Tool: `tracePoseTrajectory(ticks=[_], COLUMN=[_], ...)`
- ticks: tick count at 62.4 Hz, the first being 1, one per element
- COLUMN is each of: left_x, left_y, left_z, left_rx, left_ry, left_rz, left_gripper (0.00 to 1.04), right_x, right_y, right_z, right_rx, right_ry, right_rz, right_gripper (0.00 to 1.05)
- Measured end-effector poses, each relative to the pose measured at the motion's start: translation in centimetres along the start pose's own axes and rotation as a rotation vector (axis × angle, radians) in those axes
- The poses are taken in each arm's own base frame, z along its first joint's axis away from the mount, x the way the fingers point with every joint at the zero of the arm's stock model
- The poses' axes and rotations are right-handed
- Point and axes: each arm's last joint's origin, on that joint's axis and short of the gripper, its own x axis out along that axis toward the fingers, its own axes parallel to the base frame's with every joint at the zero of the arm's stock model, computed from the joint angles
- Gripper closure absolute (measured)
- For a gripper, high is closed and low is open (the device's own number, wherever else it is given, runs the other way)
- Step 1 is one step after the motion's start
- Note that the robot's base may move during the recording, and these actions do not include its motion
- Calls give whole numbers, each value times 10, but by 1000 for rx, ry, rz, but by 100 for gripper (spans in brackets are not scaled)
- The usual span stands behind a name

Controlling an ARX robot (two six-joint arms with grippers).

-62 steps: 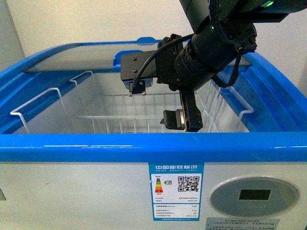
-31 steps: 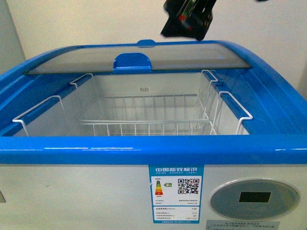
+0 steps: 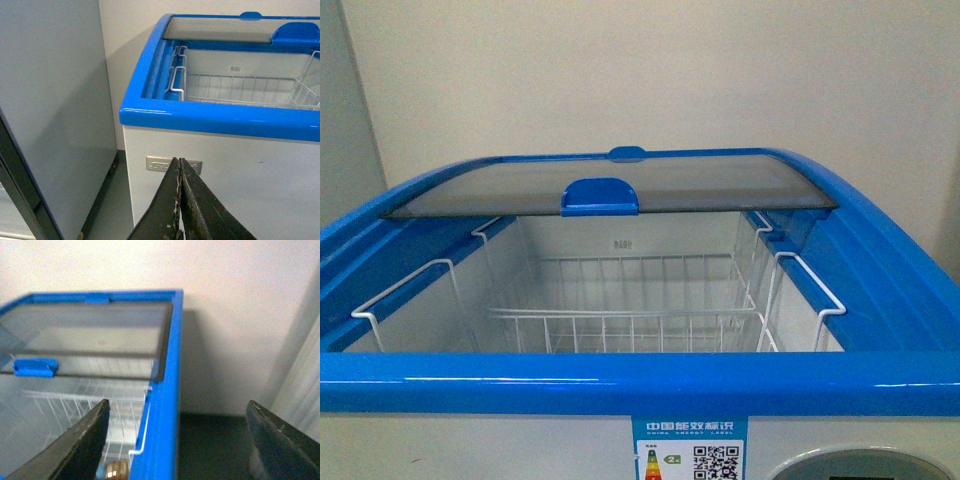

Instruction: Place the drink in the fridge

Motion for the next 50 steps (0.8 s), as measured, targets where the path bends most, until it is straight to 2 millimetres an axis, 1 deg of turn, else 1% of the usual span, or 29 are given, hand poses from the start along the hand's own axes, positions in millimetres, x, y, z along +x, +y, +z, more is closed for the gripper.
tracePoseTrajectory(ticks=[1,4,6,11,15,20,23,29,40,50], left_x=[0,0,0,0,0,0,0,0,0,0], left_y=[0,0,0,0,0,0,0,0,0,0], left_z=[0,0,0,0,0,0,0,0,0,0], left_rx=[0,0,0,0,0,0,0,0,0,0], left_ry=[0,0,0,0,0,0,0,0,0,0], left_rz=[0,0,0,0,0,0,0,0,0,0], left_gripper=[102,102,102,102,102,102,102,102,102,102], right_x=[-2,-5,-8,-12,-16,-22,-27,-38,-51,-60], right_y=[-1,-2,-4,-8,-12,-14,-17,-27,-28,-29], right_z=[-6,-16,-27,-48,-68,-84,-92,-110,-138,-153], right_rx=[-5,-13,-17,-25,-32,-38,-40,-42,-45,-45], right_ry=[-30,-58,-74,-72,-50,-41,-44,-54,-42,-44], right_rz=[8,9,7,0,-10,-7,21,-10,-6,-6], right_gripper=[30,35,40,51,61,71,80,101,102,102])
